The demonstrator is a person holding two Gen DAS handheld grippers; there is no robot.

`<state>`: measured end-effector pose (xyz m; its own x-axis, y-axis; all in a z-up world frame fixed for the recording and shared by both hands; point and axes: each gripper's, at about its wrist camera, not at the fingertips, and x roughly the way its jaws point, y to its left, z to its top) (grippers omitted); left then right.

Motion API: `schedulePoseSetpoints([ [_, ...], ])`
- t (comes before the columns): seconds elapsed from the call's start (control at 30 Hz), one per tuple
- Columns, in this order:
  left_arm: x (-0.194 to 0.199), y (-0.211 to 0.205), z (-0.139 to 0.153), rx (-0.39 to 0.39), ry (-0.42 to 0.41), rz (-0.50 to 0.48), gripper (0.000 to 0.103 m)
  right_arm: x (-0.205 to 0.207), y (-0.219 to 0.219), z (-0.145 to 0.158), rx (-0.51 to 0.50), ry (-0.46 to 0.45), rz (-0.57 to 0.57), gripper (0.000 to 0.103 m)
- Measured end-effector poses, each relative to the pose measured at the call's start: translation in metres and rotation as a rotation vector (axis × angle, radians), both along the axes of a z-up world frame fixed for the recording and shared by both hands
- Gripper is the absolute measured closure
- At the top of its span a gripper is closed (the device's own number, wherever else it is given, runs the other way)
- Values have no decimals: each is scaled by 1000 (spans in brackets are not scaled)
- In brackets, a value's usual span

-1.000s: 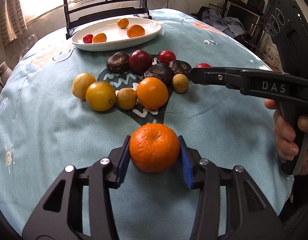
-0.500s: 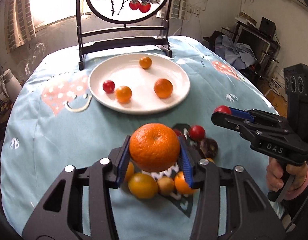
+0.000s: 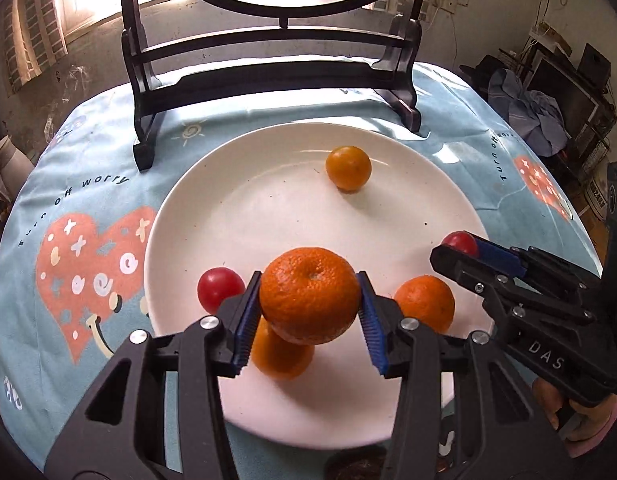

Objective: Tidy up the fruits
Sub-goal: 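Place the tangerine and red tomato on the white plate, opening both tools, then grasp a small yellow fruit with the right tool while the left grasps a yellow fruit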

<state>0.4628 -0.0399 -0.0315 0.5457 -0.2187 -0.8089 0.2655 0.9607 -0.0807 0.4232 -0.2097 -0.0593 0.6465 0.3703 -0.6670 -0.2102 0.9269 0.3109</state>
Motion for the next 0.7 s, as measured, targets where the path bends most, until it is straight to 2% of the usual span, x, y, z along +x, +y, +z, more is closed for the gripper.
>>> schedulePoseSetpoints([
  [0.03,-1,1,2,4,-11,11,34,-1,1,1,-1,-4,0,60],
  [0.07,-5,4,7,2,-32,23,18,-5,0,3,2,-8,-6,53],
  [0.13,-17,10,21,-1,-79,32,16,-14,-4,11,24,-18,-20,45],
  [0.23,-45,20,42,8,-119,52,11,-40,-7,26,43,-45,-12,44],
  [0.37,-104,41,55,-7,-166,71,5,-92,-8,36,25,-102,9,44],
  [0.57,-187,70,31,-53,-178,122,4,-148,-1,19,-81,-95,74,45],
  [0.67,-204,82,8,-41,-170,162,4,-167,3,3,-120,-58,126,45],
  [0.7,-204,84,2,-10,-144,188,4,-172,4,0,-131,-45,133,45],
])
